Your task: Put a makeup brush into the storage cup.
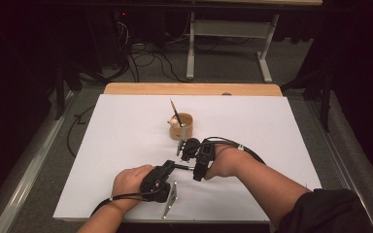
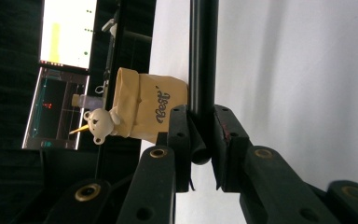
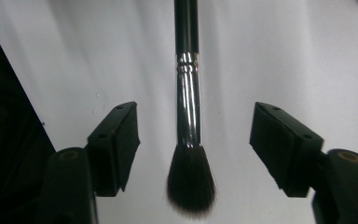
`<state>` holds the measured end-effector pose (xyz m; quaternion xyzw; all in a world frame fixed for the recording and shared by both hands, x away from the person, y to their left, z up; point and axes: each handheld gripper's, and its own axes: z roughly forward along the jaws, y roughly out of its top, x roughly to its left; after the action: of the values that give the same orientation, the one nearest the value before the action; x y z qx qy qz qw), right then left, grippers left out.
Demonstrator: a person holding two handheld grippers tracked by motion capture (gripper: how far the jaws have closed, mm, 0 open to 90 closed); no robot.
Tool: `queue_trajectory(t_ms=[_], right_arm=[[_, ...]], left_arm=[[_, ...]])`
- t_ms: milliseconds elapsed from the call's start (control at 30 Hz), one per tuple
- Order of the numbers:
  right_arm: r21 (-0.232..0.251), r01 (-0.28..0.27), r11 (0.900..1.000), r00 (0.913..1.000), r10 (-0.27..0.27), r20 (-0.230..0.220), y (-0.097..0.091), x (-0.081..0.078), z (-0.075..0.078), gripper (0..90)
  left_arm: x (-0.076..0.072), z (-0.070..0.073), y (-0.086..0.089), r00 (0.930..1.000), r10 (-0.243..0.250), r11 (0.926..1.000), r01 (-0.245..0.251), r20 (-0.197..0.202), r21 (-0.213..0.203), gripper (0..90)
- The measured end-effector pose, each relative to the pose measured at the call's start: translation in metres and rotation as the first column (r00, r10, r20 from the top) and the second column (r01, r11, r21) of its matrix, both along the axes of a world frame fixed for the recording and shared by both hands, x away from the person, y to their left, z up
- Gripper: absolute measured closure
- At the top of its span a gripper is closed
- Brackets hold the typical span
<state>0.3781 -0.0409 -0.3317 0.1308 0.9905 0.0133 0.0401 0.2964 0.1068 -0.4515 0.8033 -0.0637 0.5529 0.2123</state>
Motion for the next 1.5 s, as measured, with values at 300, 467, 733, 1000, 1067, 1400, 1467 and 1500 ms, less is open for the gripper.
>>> queue_trajectory(t_ms=[300,467,733,1000,1067,1400,1467,1500], right_arm=[[0.006,0.015,0.9999,0.9994,-0.015,0.03,-0.014,0.001,0.004,20.2],[0.02,0.027,0.9995,0.9988,-0.027,0.041,-0.023,0.002,0.007,15.7],[0.021,0.036,0.9991,0.9982,-0.037,0.047,-0.037,0.002,0.005,8.3],[0.038,0.078,0.9963,0.9947,-0.08,0.064,-0.053,0.007,0.0,1.1],[0.051,0.076,0.9958,0.994,-0.08,0.074,-0.058,0.007,-0.003,1.0],[0.094,0.129,0.9872,0.9857,-0.138,0.098,-0.08,0.009,-0.006,1.0],[0.106,0.14,0.9844,0.9824,-0.152,0.109,-0.085,0.01,-0.008,1.0],[0.113,0.142,0.9834,0.9821,-0.154,0.108,-0.087,0.01,-0.009,1.0]], left_arm=[[0.0,0.004,0.002,0.9996,0.026,0.9996,-0.027,0.004,0.014,79.0],[0.001,0.005,0.003,0.9994,0.033,0.9994,-0.033,-0.005,0.005,79.0],[0.003,0.005,0.004,0.9987,0.048,0.9988,-0.048,-0.016,-0.005,79.0],[0.006,0.008,0.008,0.997,0.074,0.997,-0.074,-0.025,-0.023,79.0],[0.006,0.009,0.009,0.9963,0.081,0.9958,-0.082,-0.03,-0.041,78.9],[0.009,0.012,0.014,0.9935,0.101,0.9926,-0.105,-0.053,-0.061,79.0],[0.009,0.012,0.014,0.993,0.103,0.9918,-0.107,-0.057,-0.07,79.0],[0.01,0.012,0.015,0.9928,0.104,0.9914,-0.108,-0.059,-0.073,79.0]])
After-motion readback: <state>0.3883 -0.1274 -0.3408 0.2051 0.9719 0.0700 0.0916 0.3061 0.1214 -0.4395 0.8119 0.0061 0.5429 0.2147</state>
